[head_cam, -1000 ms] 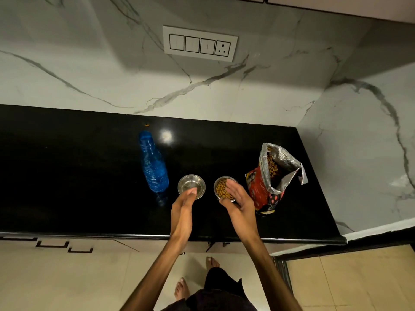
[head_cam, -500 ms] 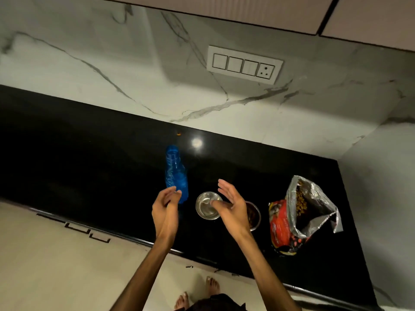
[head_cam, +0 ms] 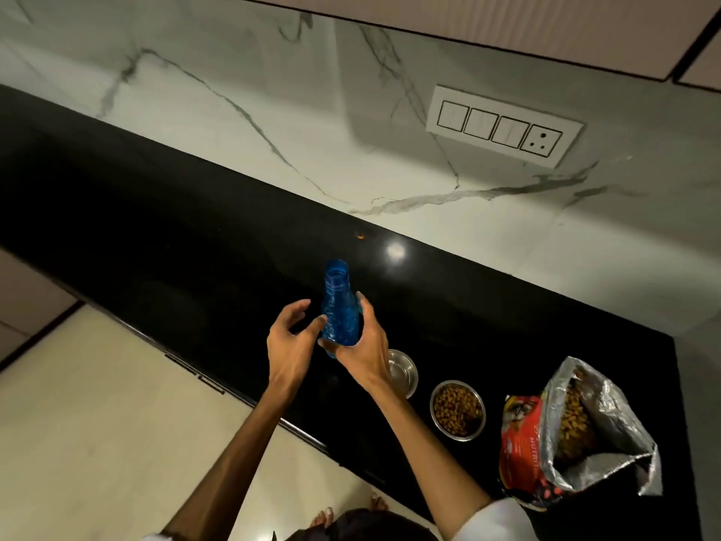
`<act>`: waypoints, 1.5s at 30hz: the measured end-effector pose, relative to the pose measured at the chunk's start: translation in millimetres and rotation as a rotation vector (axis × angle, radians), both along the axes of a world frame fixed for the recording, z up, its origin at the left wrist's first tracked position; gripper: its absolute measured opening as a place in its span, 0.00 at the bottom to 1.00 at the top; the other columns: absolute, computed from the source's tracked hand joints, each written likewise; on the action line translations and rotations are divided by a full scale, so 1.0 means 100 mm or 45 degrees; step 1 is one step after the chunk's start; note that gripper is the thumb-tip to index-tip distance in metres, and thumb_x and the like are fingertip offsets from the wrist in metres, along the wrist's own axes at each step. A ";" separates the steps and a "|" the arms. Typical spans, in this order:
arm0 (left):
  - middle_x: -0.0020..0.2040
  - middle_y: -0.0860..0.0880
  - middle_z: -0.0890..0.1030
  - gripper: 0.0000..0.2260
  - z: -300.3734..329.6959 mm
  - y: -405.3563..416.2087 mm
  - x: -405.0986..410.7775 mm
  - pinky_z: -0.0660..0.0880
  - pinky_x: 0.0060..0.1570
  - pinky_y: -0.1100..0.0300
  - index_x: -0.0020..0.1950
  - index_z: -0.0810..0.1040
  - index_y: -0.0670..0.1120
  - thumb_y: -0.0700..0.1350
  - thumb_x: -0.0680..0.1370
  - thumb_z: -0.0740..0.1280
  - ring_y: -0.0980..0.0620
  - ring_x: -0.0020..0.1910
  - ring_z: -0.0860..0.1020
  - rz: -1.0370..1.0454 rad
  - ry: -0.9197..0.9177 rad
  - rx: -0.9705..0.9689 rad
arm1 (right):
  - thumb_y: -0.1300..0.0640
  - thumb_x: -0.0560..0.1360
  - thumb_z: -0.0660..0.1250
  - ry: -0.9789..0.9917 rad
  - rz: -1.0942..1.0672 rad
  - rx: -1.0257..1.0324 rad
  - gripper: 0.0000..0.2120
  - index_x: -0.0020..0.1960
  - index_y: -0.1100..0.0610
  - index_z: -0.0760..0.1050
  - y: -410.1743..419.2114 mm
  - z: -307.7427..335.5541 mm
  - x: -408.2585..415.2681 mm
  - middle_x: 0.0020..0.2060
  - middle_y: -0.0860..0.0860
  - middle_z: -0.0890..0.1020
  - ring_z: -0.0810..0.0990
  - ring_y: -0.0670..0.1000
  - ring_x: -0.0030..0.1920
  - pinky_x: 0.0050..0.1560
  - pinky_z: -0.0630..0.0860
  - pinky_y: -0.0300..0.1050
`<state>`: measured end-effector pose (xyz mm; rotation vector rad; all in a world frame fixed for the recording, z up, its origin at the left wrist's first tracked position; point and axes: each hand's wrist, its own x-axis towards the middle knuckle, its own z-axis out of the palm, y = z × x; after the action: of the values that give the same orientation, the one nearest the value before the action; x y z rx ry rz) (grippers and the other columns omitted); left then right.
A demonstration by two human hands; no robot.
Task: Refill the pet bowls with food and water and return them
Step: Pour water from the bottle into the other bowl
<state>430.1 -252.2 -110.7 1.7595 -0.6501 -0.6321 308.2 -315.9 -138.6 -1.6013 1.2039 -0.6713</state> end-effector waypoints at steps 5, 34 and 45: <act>0.66 0.53 0.79 0.18 -0.07 0.00 0.00 0.75 0.58 0.61 0.68 0.79 0.51 0.46 0.78 0.73 0.54 0.67 0.75 0.019 -0.046 0.029 | 0.51 0.65 0.85 0.005 0.023 -0.010 0.53 0.81 0.40 0.58 -0.07 -0.19 0.09 0.72 0.42 0.76 0.75 0.45 0.72 0.71 0.77 0.54; 0.64 0.55 0.80 0.16 -0.29 -0.05 0.41 0.75 0.65 0.55 0.66 0.79 0.54 0.46 0.78 0.73 0.57 0.64 0.76 -0.260 -0.096 0.046 | 0.56 0.68 0.85 -0.380 -0.261 -0.186 0.40 0.75 0.50 0.70 0.01 0.12 0.15 0.64 0.44 0.82 0.81 0.46 0.66 0.66 0.79 0.45; 0.65 0.57 0.78 0.18 -0.51 -0.08 0.33 0.73 0.59 0.63 0.67 0.77 0.57 0.48 0.78 0.73 0.57 0.63 0.77 -0.599 -0.243 0.104 | 0.57 0.69 0.84 -0.395 -0.476 -0.327 0.39 0.74 0.51 0.70 0.35 0.49 -0.08 0.63 0.50 0.82 0.82 0.55 0.64 0.65 0.81 0.58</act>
<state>463.0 -260.2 -161.4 1.7657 -1.2055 -0.8216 300.6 -280.5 -89.7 -1.4155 1.2284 -1.3091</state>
